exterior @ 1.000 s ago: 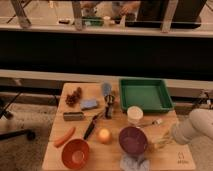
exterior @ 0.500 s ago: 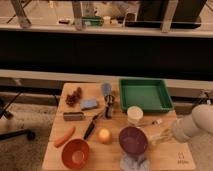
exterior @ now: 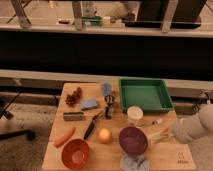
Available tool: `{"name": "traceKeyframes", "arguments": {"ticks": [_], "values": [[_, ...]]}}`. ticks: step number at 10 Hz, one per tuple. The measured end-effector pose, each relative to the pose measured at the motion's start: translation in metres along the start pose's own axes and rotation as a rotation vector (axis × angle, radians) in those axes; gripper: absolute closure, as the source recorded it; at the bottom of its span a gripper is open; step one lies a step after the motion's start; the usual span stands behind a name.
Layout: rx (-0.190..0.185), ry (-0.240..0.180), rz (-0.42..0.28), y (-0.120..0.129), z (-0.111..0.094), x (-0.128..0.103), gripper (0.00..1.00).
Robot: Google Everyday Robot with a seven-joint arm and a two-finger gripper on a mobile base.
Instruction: Place banana in purple bowl
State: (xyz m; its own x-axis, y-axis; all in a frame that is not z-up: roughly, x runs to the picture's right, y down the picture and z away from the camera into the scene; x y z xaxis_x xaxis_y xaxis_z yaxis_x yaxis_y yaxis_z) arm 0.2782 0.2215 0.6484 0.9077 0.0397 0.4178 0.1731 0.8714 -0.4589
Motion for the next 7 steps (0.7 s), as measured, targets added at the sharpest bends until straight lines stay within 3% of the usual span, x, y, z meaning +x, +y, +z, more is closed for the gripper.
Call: {"name": "traceKeyframes", "arguments": {"ticks": [5, 7], "values": [[0.002, -0.053, -0.021, 0.001, 0.009, -0.027, 1.00], [-0.004, -0.078, -0.037, -0.001, 0.017, -0.048, 1.00]]}}
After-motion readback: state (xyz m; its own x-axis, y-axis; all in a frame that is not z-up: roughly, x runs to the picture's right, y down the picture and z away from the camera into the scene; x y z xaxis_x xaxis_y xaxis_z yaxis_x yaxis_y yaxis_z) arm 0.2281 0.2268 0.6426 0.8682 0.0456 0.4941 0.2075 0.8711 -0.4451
